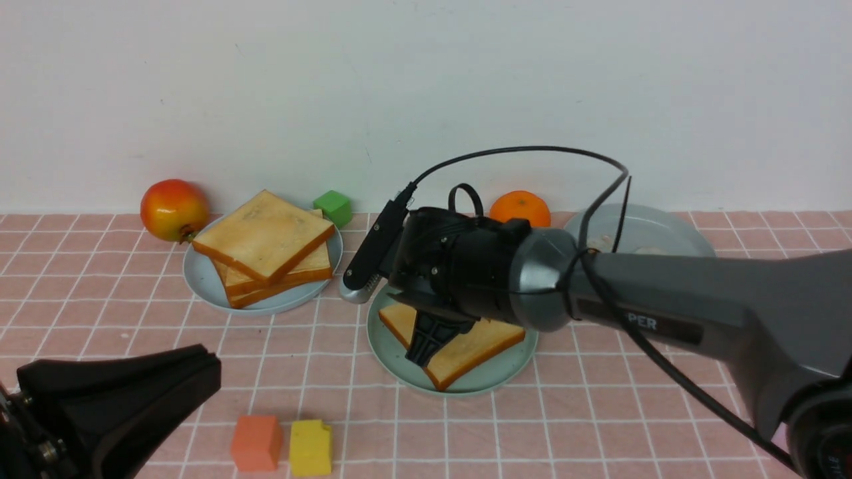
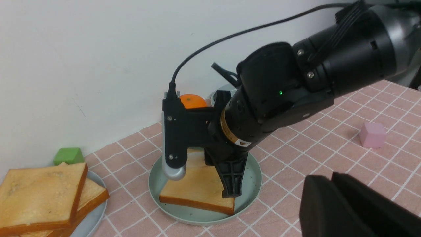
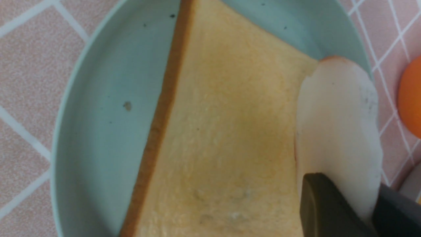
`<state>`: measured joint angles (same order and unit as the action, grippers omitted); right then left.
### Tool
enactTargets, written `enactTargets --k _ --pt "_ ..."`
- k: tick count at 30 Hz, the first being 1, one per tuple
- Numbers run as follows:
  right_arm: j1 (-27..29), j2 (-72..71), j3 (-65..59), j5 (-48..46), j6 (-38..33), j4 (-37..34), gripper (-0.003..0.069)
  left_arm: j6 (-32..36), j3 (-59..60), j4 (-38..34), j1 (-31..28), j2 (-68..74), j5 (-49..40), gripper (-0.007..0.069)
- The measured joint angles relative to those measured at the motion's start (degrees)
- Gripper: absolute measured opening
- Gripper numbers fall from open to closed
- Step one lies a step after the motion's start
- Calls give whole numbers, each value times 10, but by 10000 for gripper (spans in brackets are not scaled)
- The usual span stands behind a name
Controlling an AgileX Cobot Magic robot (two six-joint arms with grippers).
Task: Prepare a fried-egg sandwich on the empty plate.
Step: Use the right arm to place the fried egg on the slice of bread in the middle, then use the left arm to grab a slice of bread
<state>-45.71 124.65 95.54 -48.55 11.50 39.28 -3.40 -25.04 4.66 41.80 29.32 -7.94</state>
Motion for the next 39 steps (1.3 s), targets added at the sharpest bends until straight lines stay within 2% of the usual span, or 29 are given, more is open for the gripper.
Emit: enactTargets --k 8,12,18,19,21,24,27,32,36,39 --pt "0 6 0 1 7 7 122 0 0 -3 0 0 0 57" --pt "0 6 0 0 13 4 253 0 0 -3 0 0 0 57" --pt "0 6 0 -14 9 -44 539 0 0 -3 0 0 0 58" --pt "0 5 0 -14 8 -47 547 0 0 -3 0 0 0 58" --pt "0 2 0 -16 4 -77 632 0 0 -3 0 0 0 60" --pt "0 -8 0 -17 4 -99 662 0 0 -3 0 0 0 62" --pt "0 -29 0 -20 4 -117 653 0 0 -3 0 0 0 67" --pt "0 -86 0 -27 4 -157 573 -1 0 -8 0 0 -5 73" --pt "0 -176 0 -99 4 -187 439 -35 -7 -47 0 4 -47 60" --pt "0 -251 -9 -174 4 -194 302 -70 -55 -60 0 35 -114 -6"
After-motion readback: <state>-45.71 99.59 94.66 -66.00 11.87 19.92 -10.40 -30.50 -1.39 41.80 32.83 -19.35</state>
